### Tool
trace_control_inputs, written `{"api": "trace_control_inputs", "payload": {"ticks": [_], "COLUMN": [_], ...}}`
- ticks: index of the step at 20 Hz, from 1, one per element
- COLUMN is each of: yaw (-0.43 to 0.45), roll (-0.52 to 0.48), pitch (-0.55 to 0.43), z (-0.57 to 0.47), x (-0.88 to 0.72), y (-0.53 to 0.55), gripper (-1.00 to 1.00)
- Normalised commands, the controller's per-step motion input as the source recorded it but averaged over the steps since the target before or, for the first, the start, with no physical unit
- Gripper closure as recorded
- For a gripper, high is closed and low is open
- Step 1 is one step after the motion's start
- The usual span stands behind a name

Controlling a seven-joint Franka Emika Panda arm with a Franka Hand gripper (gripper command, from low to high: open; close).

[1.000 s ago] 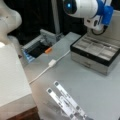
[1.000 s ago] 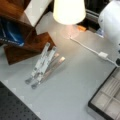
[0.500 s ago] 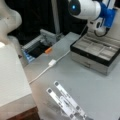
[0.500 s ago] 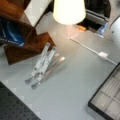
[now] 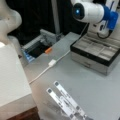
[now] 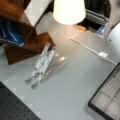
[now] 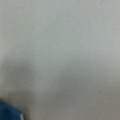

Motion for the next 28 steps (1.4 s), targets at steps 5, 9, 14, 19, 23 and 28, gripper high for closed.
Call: {"api": "trace_control_inputs", "payload": {"ticks": [5, 9, 14, 19, 23, 28], "yaw": [-0.015, 0.102, 0.202, 0.247, 0.272, 0.202], "roll": [-0.162, -0.259, -0.247, -0.195, -0.223, -0.243], "pitch": [0.067, 0.08, 0.073, 0.106, 0.105, 0.084], "z": [0.03, 0.11, 0.16, 0.14, 0.04, -0.05], "x": [-0.08, 0.04, 0.05, -0.06, -0.23, -0.28], "y": [-0.15, -0.3, -0.43, -0.53, -0.56, -0.34], "gripper": [-1.0, -1.0, -1.0, -1.0, -1.0, -1.0]}}
